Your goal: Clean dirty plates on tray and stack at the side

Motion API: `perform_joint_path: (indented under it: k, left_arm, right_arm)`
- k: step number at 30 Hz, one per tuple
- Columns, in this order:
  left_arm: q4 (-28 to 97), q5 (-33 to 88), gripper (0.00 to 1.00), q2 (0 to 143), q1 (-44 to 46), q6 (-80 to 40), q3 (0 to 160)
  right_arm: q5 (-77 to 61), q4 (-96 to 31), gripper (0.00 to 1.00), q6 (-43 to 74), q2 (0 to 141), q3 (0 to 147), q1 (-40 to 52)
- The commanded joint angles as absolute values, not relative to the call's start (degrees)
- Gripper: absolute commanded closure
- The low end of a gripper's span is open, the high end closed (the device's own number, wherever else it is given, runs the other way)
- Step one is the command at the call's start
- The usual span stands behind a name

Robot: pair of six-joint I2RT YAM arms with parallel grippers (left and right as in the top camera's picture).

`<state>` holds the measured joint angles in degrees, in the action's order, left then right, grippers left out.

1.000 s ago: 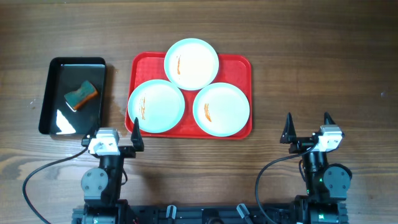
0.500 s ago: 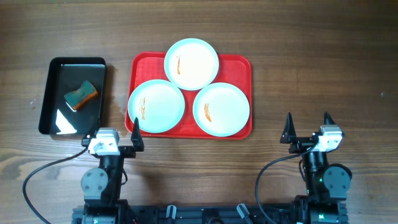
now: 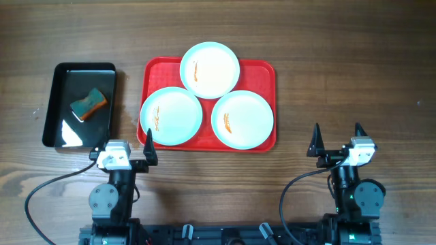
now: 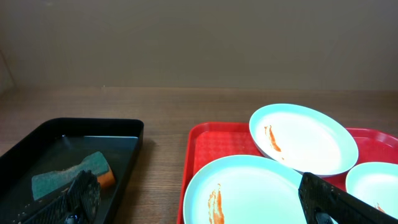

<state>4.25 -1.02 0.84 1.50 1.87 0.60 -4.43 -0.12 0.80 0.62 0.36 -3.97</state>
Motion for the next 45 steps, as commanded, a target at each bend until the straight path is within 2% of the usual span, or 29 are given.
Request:
perform_joint_path:
  k: [1, 35, 37, 39, 43, 45]
  left_arm:
    - [4.2, -1.0, 0.00, 0.4, 1.4, 2.7, 0.3]
    - [3.7, -0.8, 0.00, 0.4, 1.4, 2.7, 0.3]
    - [2.8, 17.1, 0.00, 0.4, 1.4, -12.0, 0.3]
    - [2.1, 40.7, 0.00, 0.4, 1.4, -28.7, 0.3]
    - [0.5, 50.5, 0.00, 0.4, 1.4, -39.2, 0.3]
    - [-8.0, 56.0, 0.00, 0.4, 1.4, -43.1, 0.5]
  right_arm:
    - [-3.6, 0.0, 0.00, 1.5, 0.3, 0.3, -4.0]
    - [-3.6, 0.0, 0.00, 1.5, 0.3, 0.3, -4.0]
    - [-3.6, 0.0, 0.00, 1.5, 0.3, 0.3, -4.0]
    - [-3.6, 0.0, 0.00, 1.5, 0.3, 0.3, -4.0]
    - [-3.6, 0.0, 0.00, 1.5, 0.3, 0.3, -4.0]
    - [-3.6, 0.0, 0.00, 1.5, 0.3, 0.3, -4.0]
